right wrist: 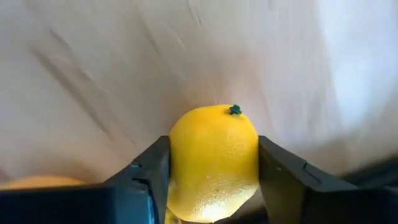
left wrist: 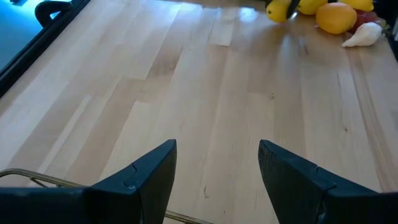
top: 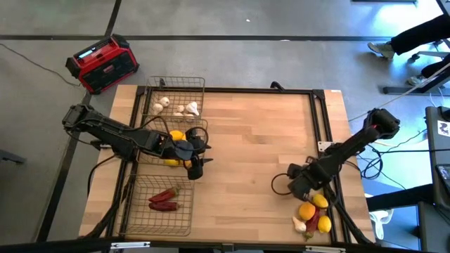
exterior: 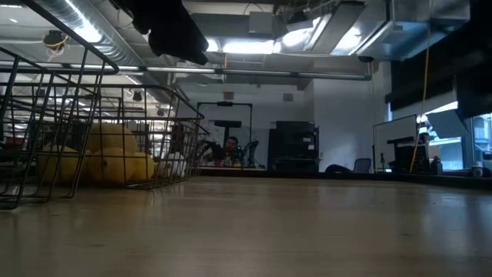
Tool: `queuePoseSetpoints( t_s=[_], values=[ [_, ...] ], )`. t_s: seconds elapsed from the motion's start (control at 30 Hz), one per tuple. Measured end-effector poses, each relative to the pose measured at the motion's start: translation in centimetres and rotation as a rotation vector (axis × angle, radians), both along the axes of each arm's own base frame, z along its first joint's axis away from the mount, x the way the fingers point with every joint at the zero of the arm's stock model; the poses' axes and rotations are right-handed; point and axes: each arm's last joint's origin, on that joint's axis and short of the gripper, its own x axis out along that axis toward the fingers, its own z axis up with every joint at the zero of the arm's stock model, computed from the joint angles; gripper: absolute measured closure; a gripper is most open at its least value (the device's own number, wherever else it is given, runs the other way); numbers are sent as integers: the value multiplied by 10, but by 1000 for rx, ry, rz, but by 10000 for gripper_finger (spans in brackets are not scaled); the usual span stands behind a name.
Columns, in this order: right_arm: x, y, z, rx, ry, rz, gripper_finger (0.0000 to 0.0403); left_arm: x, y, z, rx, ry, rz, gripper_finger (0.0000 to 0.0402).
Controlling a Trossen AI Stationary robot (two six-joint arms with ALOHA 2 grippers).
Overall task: Sort produce into baskets
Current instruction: Put the lemon in the middle wire basket
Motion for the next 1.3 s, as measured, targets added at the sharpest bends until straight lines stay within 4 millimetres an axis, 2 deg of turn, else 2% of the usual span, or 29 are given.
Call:
queuePoseSetpoints(
  t_s=[0.2,0.4,0.63,0.9,1.13,1.3],
  values=[
    [21,6,27,-132,-248,111,212,0,0,0,0,-2,7,178],
    [45,-3,43,-297,-441,190,219,0,1,0,2,-6,24,178],
    [78,-19,51,-307,-613,305,219,0,1,0,-12,-10,35,178],
    [113,-40,69,-318,-875,415,219,0,1,0,-35,-16,55,178],
    [132,-50,89,-351,-1112,443,219,17,-3,-7,-17,-75,29,178],
    [136,-47,97,-367,-1206,492,219,31,-7,-12,9,-129,-1,178]
  ],
)
